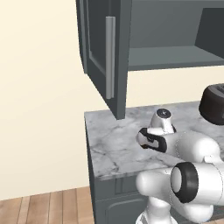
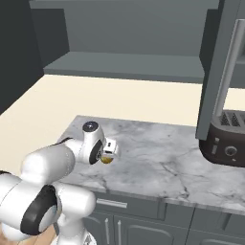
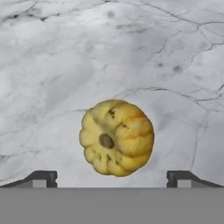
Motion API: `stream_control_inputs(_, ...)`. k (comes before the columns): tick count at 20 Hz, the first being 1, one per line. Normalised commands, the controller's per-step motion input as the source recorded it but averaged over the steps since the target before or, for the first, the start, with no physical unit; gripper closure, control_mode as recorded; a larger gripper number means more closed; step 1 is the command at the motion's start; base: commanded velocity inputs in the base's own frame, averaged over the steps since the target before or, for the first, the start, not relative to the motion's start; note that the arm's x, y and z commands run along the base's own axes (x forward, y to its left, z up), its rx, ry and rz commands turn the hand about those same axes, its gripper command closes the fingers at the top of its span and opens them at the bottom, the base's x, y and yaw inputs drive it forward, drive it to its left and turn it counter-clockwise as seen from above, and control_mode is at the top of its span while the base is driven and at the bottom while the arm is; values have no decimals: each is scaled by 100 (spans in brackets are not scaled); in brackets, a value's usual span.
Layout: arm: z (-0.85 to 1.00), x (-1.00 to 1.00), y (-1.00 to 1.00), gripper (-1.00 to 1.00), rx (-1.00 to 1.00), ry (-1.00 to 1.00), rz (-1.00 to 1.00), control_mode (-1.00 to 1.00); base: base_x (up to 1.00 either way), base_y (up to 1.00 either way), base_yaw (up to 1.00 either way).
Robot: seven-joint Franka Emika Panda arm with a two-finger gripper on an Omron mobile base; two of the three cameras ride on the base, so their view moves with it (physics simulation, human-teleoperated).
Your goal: Pick the squash from the counter and place it in the cabinet. Then close the cabinet.
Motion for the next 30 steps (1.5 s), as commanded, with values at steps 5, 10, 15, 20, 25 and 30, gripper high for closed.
stream_control_inputs(5,-46,34,0,-100,0,8,0,-100,0,0,0)
stream_control_inputs(10,-21,12,-1,100,0,6,0,-100,0,0,0)
stream_control_inputs(15,-5,1,0,100,0,1,0,-100,0,0,0)
stream_control_inputs(20,64,-49,0,100,-8,-12,0,-100,0,0,0)
stream_control_inputs(25,100,-26,0,100,-23,-1,0,-100,0,0,0)
stream_control_inputs(30,100,-24,0,100,-14,3,0,-100,0,0,0)
